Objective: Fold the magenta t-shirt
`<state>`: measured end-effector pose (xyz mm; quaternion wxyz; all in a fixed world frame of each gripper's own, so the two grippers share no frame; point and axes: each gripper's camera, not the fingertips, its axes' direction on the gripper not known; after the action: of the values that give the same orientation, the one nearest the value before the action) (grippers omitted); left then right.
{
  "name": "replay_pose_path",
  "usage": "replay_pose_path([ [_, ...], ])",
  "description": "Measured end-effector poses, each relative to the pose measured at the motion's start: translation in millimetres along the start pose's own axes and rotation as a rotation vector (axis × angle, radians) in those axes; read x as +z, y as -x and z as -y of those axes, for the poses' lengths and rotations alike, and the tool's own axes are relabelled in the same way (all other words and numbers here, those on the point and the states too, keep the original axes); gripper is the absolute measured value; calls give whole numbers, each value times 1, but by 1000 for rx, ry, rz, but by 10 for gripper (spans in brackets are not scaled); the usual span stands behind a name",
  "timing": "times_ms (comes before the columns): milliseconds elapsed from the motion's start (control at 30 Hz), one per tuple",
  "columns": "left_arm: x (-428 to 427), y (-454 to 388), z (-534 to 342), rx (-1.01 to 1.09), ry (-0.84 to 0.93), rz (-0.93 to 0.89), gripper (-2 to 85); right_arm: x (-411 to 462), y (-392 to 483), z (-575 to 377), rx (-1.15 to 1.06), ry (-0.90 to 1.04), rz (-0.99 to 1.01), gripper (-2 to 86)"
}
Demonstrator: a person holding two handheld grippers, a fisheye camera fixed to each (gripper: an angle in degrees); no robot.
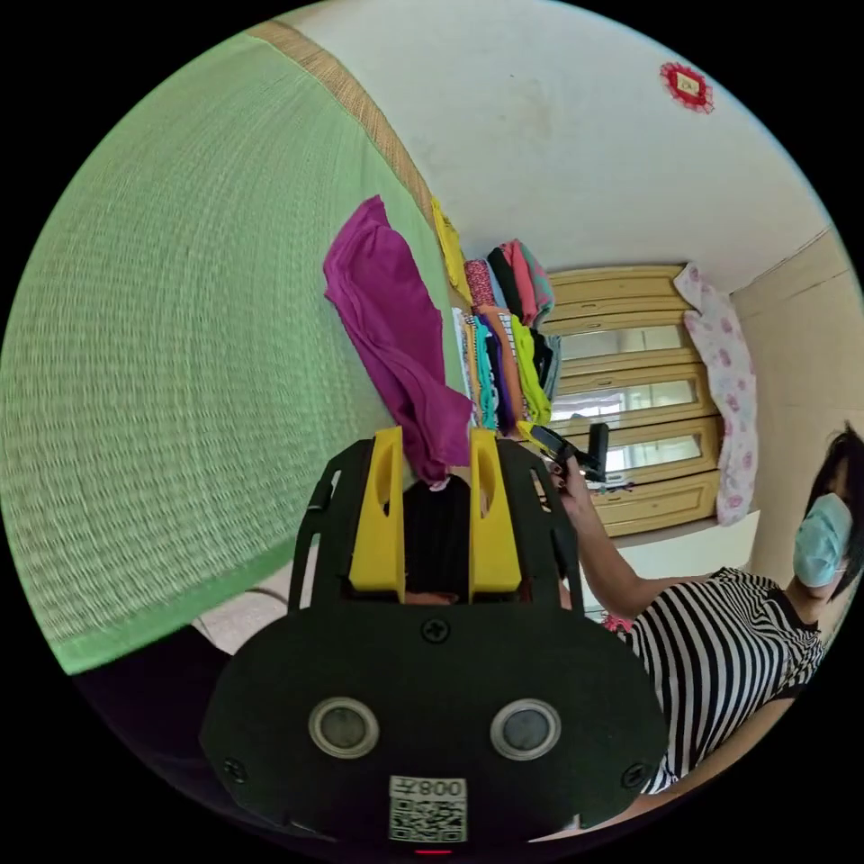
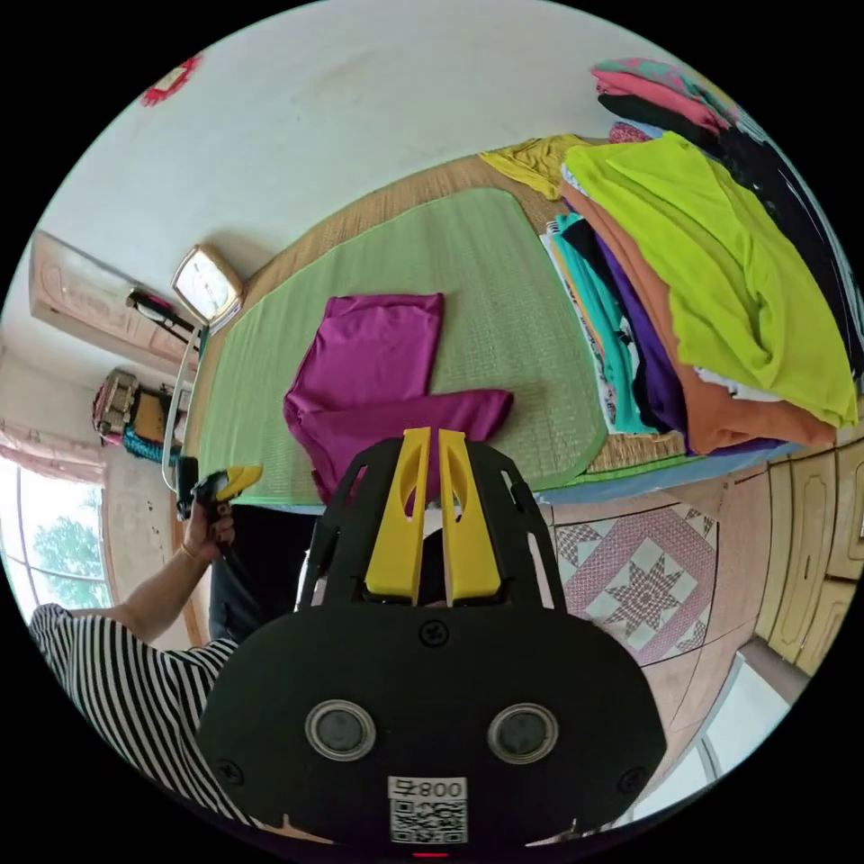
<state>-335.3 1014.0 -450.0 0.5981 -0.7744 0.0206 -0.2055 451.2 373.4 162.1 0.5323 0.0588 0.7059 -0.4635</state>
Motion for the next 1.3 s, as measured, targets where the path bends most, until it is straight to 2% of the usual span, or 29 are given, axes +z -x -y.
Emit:
replay_pose_path([
  [100,-5,-6,24,9,22,75,111,22,44,-15,-130,32,28,56],
  [167,-5,-10,39,13,41,113,112,47,76,-21,-254,109,-24,63],
  [233,-5,-17,57,15,54,165,114,75,104,-30,-367,178,-167,69],
  [400,-4,-33,84,9,55,295,116,78,92,-37,-283,155,-184,70],
  [567,1,-47,103,5,63,338,109,78,68,-48,-121,149,-62,76],
  [733,13,-73,120,42,126,404,88,99,136,-61,-338,151,-46,81],
  [800,14,-79,122,38,136,408,75,115,165,-66,-432,181,-27,82],
  [933,14,-95,123,17,174,426,38,159,212,-87,-599,282,-148,80],
  [1067,5,-119,116,42,154,390,29,163,223,-105,-619,264,-212,58],
  [1300,-26,-173,89,90,109,270,22,123,223,-125,-559,234,-99,39],
])
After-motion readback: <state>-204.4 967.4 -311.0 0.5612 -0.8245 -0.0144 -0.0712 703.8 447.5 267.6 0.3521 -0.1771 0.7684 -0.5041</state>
